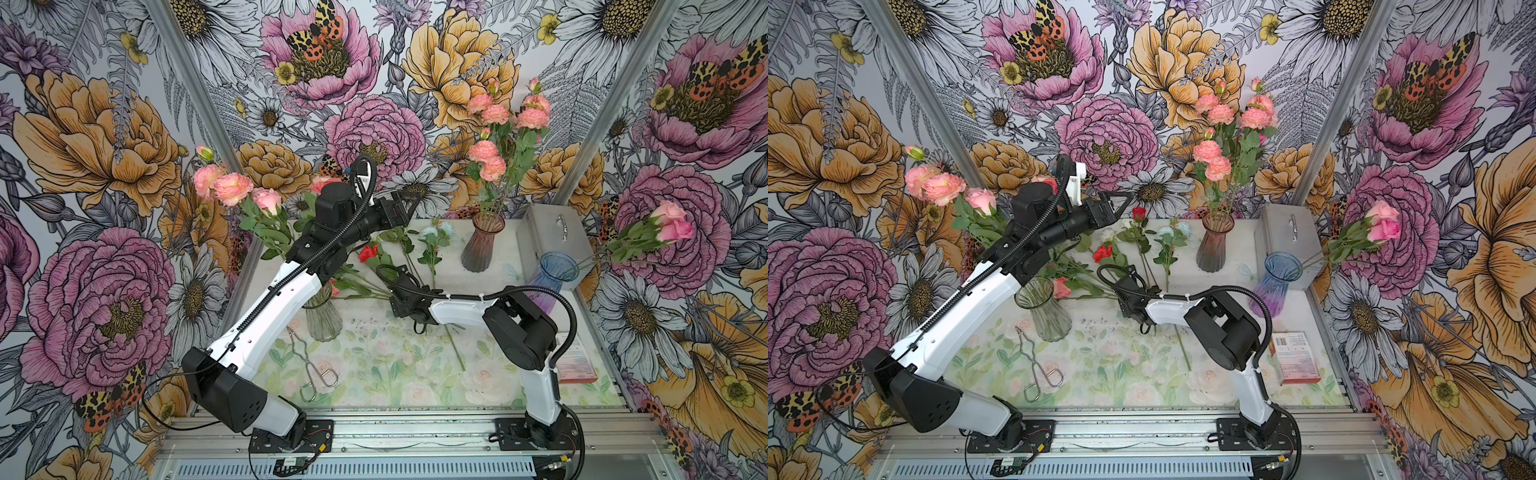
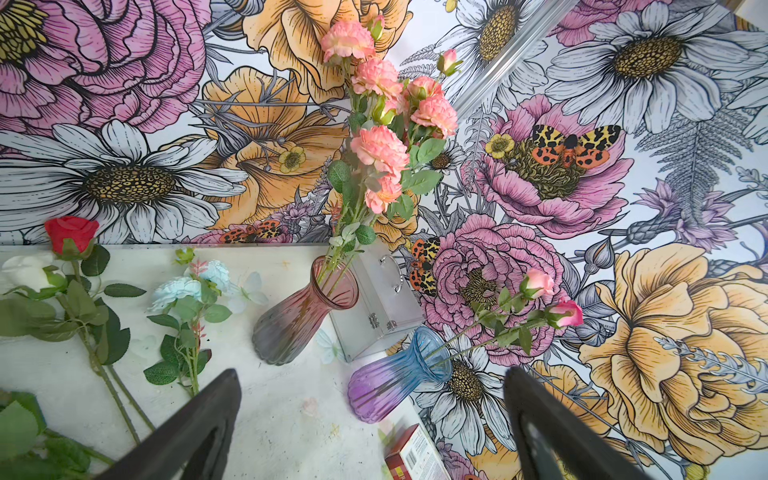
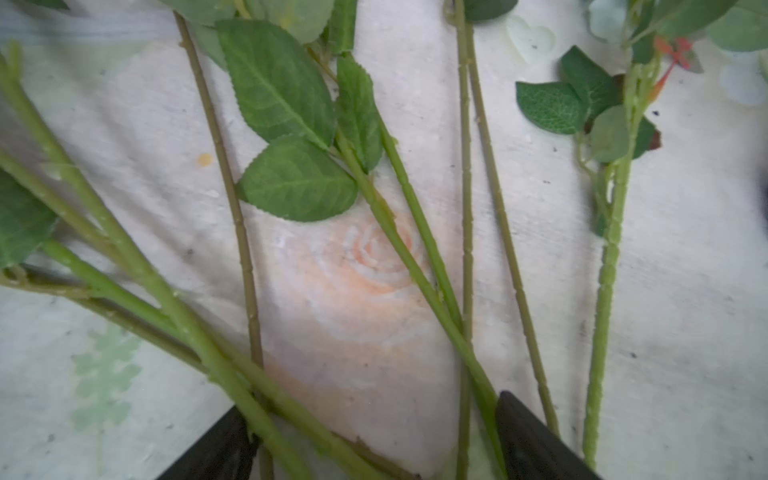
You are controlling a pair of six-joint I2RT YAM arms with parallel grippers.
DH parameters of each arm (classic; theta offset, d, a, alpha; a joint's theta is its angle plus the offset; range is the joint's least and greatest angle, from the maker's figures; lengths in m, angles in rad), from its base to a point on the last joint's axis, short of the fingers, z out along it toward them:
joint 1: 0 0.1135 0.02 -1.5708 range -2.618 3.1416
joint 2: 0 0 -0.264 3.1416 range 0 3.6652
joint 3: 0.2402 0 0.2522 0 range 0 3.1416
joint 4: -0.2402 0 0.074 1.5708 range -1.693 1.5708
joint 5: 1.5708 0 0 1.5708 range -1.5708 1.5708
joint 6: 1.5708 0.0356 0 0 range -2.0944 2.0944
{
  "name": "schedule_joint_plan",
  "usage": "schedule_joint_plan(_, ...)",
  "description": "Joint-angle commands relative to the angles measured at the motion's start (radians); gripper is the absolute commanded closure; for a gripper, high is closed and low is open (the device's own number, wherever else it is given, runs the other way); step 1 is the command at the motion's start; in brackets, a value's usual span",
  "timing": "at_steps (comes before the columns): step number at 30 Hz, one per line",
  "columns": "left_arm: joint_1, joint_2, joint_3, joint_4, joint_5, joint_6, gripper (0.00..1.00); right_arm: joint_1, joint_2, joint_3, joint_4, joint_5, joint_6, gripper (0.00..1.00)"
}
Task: Place the pink flowers into the vase
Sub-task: Adjust the flower at the center of the board.
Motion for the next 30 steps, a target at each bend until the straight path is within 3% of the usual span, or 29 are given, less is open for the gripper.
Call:
schedule_joint_plan(1,-0.012,-0.001,0.028,0.0,-0.006,-0.014,0.01,0.0,-0.061,-0.037,-0.064,0.014,-0.032,0.12)
schedule_joint_plan(11,-0.017,0.007,0.03,0.0,-0.007,-0.018,0.02,-0.029,-0.249,-0.075,-0.07,-0.143,-0.145,0.12)
schedule_joint_plan(17,-0.005,0.009,0.05,-0.001,-0.011,-0.022,0.01,-0.032,-0.123,0.016,-0.082,-0.307,-0.204,0.17)
schedule_joint_plan(24,0.012,0.013,0.052,-0.007,0.001,-0.021,0.02,-0.052,-0.031,0.091,-0.079,-0.348,-0.241,0.25)
schedule_joint_plan(30,0.012,0.037,0.055,-0.007,0.006,-0.019,0.02,-0.091,0.002,0.129,-0.079,-0.388,-0.241,0.41)
